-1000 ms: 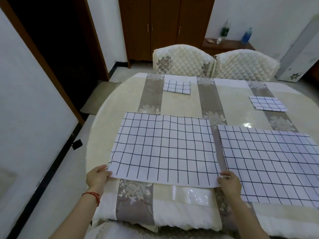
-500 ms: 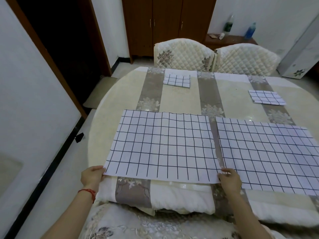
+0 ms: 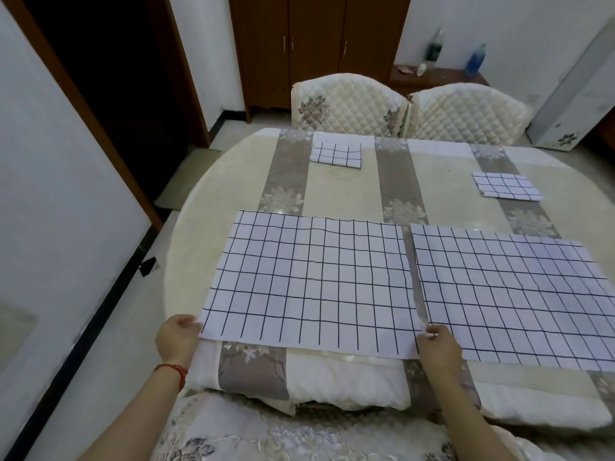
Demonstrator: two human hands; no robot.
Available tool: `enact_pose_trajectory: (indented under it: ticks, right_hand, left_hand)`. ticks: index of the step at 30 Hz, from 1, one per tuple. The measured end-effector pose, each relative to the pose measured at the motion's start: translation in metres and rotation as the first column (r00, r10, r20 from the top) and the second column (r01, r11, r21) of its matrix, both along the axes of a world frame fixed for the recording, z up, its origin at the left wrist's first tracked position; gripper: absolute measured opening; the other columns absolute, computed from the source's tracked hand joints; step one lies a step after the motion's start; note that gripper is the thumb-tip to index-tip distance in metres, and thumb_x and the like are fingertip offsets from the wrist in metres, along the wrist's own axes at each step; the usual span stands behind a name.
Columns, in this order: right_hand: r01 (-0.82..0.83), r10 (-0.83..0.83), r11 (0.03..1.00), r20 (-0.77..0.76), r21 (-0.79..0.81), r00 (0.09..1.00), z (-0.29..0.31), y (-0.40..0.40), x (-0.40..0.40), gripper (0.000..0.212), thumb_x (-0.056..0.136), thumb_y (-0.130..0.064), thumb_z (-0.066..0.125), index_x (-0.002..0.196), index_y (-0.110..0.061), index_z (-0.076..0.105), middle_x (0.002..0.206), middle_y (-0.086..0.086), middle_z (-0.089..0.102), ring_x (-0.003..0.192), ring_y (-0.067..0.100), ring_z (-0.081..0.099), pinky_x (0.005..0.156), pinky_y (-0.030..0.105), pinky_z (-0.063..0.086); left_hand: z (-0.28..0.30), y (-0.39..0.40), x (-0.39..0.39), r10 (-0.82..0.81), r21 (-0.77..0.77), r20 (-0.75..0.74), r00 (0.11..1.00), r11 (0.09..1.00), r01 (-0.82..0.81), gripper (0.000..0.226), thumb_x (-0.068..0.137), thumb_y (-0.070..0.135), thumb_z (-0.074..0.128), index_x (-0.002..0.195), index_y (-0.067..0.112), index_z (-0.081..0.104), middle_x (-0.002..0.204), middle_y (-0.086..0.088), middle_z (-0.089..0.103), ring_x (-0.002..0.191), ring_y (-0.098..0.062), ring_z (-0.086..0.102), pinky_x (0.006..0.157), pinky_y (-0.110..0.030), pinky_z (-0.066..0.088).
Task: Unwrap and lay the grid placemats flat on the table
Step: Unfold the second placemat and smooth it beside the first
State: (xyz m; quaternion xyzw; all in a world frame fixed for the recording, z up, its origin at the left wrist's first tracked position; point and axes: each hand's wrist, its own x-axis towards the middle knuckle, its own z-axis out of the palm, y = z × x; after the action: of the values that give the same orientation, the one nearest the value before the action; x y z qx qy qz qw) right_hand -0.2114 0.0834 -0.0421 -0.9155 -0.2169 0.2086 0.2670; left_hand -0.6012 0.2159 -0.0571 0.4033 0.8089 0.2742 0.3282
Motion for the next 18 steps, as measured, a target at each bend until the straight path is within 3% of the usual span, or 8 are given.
enact_pose_trajectory:
  ticks: [3, 5, 8, 11, 13, 15, 18]
  right_hand:
    - [-0.048, 0.046, 0.999, 0.191, 0.007, 0.981, 0.008, 0.015, -0.009, 0.027, 0.087, -0.017, 0.056, 0.112, -0.006, 0.057, 0.114, 0.020, 0.051, 0.094, 0.034, 0.054, 0.080, 0.041, 0.047]
    - [-0.154, 0.131, 0.985, 0.255, 0.075, 0.958, 0.013, 0.038, -0.022, 0.026, 0.087, -0.017, 0.057, 0.110, -0.006, 0.059, 0.113, 0.019, 0.054, 0.096, 0.033, 0.055, 0.082, 0.040, 0.045]
    - [-0.437, 0.383, 0.895, 0.345, 0.093, 0.857, 0.010, 0.078, -0.050, 0.027, 0.086, -0.016, 0.057, 0.110, -0.006, 0.061, 0.116, 0.017, 0.060, 0.108, 0.035, 0.055, 0.090, 0.045, 0.042]
    - [-0.610, 0.570, 0.793, 0.349, 0.004, 0.744, -0.004, 0.110, -0.072, 0.048, 0.087, -0.036, 0.034, 0.122, -0.011, 0.056, 0.133, 0.013, 0.053, 0.126, 0.032, 0.047, 0.101, 0.048, 0.037]
    - [-0.679, 0.663, 0.730, 0.324, -0.079, 0.674, -0.016, 0.126, -0.078, 0.056, 0.086, -0.040, 0.024, 0.129, -0.016, 0.050, 0.142, 0.009, 0.045, 0.135, 0.029, 0.038, 0.108, 0.047, 0.030]
    - [-0.713, 0.722, 0.683, 0.297, -0.159, 0.625, -0.032, 0.137, -0.078, 0.050, 0.087, -0.037, 0.028, 0.128, -0.018, 0.050, 0.141, 0.005, 0.048, 0.132, 0.027, 0.043, 0.108, 0.044, 0.032]
    - [-0.717, 0.751, 0.656, 0.291, -0.234, 0.592, -0.054, 0.142, -0.076, 0.044, 0.094, -0.039, 0.025, 0.130, -0.022, 0.045, 0.138, 0.001, 0.051, 0.128, 0.022, 0.048, 0.109, 0.038, 0.021]
  left_hand:
    - [0.006, 0.002, 0.021, -0.151, 0.076, -0.328, 0.933, 0.980, 0.185, 0.039, 0.075, 0.014, 0.071, 0.111, 0.004, 0.060, 0.121, -0.025, 0.052, 0.111, -0.044, 0.045, 0.091, -0.052, 0.040]
    - [0.012, 0.010, 0.049, -0.292, 0.140, -0.414, 0.862, 0.916, 0.377, 0.038, 0.078, 0.017, 0.069, 0.113, 0.006, 0.060, 0.127, -0.021, 0.051, 0.118, -0.041, 0.042, 0.093, -0.051, 0.038]
    - [0.009, 0.029, 0.104, -0.516, 0.143, -0.477, 0.712, 0.754, 0.642, 0.039, 0.085, 0.022, 0.062, 0.122, 0.011, 0.057, 0.137, -0.015, 0.048, 0.128, -0.036, 0.040, 0.101, -0.051, 0.034]
    - [0.004, 0.047, 0.155, -0.650, 0.122, -0.505, 0.568, 0.598, 0.792, 0.041, 0.090, 0.024, 0.052, 0.129, 0.012, 0.051, 0.143, -0.012, 0.044, 0.135, -0.033, 0.037, 0.108, -0.050, 0.029]
    - [-0.006, 0.059, 0.179, -0.726, 0.026, -0.523, 0.447, 0.511, 0.859, 0.044, 0.096, 0.028, 0.039, 0.138, 0.015, 0.040, 0.151, -0.007, 0.032, 0.141, -0.028, 0.025, 0.113, -0.049, 0.019]
    - [-0.024, 0.068, 0.192, -0.766, -0.108, -0.548, 0.336, 0.463, 0.880, 0.047, 0.099, 0.033, 0.025, 0.144, 0.020, 0.026, 0.156, -0.001, 0.019, 0.145, -0.022, 0.014, 0.116, -0.049, 0.012]
    - [-0.045, 0.069, 0.195, -0.785, -0.199, -0.562, 0.262, 0.435, 0.878, 0.057, 0.098, 0.041, 0.007, 0.135, 0.019, 0.045, 0.144, -0.004, 0.045, 0.132, -0.024, 0.043, 0.108, -0.054, 0.033]
